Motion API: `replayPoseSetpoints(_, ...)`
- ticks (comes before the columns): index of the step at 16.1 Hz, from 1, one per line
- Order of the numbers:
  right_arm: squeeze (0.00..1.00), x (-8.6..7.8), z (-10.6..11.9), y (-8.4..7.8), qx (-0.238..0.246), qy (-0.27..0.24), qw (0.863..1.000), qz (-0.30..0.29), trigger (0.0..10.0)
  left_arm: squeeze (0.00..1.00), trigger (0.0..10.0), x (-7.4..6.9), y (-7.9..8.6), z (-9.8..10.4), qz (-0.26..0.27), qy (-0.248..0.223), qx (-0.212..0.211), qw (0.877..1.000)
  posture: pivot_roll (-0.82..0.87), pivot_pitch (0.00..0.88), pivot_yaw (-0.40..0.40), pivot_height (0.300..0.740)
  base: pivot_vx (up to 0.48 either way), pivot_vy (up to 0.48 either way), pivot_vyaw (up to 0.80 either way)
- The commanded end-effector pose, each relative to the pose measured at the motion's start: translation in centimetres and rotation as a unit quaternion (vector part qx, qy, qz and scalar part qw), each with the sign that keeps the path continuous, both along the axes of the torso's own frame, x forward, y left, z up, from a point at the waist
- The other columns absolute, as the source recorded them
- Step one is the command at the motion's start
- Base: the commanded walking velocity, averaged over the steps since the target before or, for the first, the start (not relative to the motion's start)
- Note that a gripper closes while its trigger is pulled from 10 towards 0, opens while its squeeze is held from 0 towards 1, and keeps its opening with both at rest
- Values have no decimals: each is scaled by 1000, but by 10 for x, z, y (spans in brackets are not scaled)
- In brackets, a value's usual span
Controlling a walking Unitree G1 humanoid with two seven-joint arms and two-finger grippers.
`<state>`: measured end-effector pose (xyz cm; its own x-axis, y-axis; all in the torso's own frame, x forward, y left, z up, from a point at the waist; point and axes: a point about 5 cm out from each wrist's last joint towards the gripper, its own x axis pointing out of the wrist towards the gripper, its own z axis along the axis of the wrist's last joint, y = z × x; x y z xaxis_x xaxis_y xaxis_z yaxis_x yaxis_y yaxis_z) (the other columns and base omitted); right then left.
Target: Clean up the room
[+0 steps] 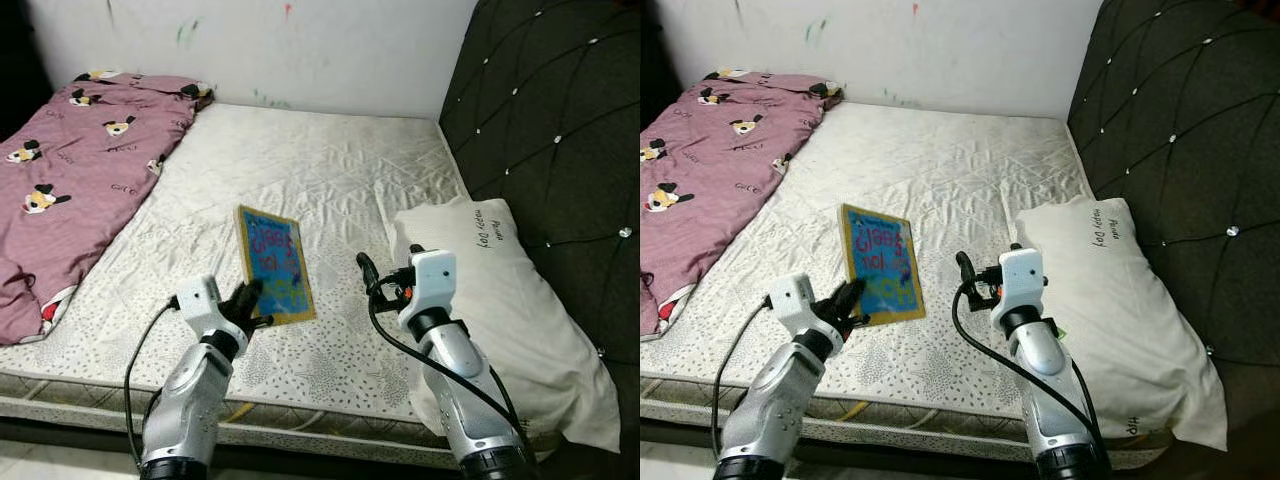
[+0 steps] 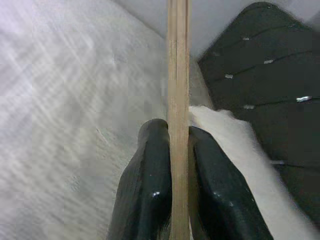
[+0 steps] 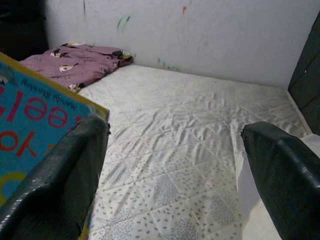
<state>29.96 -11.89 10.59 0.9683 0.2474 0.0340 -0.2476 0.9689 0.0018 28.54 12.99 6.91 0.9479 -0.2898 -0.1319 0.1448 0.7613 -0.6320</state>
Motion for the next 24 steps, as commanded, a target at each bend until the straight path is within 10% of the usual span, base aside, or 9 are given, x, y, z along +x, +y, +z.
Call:
replayPoseSetpoints(1,0,-1,5,-3,3,-6,1000,-3,10000,0,10000,-5,-22,7,-46,0,-82,996,-5,15,-37,740,0,0,0)
replayPoseSetpoints(4,0,-8,0,-6,-5,4,1000,-2,10000,0,10000,-16,-27,-2,-62,47,-118,990,-3,27,-45,740,0,0,0)
replayPoseSetpoints(24,0,-10,-6,3,-13,11,1000,13,10000,0,10000,-6,10,0,35,40,-35,998,14,62,-53,740,0,0,0)
